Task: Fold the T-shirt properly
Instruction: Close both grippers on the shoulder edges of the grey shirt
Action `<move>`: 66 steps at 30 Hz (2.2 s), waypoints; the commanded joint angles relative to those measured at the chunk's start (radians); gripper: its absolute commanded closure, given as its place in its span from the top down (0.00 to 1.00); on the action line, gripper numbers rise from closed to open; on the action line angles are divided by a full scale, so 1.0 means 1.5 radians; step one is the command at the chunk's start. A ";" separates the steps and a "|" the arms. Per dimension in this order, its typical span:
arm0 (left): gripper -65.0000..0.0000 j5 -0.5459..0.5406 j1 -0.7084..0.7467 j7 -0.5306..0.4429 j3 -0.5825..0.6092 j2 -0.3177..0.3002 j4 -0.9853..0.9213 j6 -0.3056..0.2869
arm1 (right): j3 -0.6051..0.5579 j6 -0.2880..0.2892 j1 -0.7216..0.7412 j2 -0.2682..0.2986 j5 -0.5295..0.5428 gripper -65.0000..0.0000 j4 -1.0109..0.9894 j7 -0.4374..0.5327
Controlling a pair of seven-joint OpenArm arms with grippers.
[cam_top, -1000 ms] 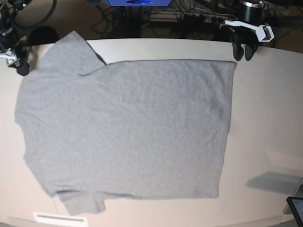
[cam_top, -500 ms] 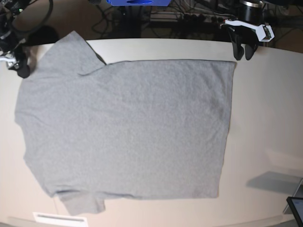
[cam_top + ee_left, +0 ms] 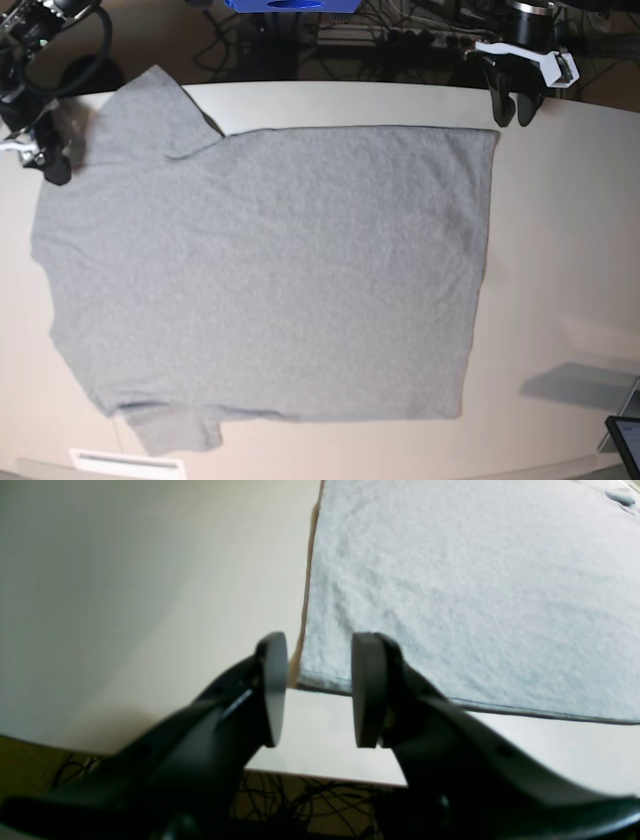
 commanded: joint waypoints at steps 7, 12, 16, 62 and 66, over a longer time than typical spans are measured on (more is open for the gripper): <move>0.33 -0.001 0.009 -0.019 -0.004 -0.004 0.009 -0.003 | -0.042 0.007 0.005 0.013 0.017 0.51 -0.050 0.013; 0.33 -0.001 0.009 -0.019 -0.004 -0.004 0.009 -0.003 | -0.043 0.007 0.013 0.013 0.017 0.25 -0.066 0.017; 0.33 -0.002 0.009 -0.019 -0.004 -0.004 0.009 -0.003 | -0.043 0.007 0.014 0.014 0.017 0.01 -0.066 0.017; 0.57 -0.320 -0.219 0.456 -0.143 0.051 -0.136 -0.121 | -0.043 0.007 0.010 0.015 0.017 0.00 -0.066 0.012; 0.57 -0.320 -0.260 0.515 -0.148 0.056 -0.200 -0.121 | -0.043 0.007 0.010 0.015 0.017 0.00 -0.066 0.012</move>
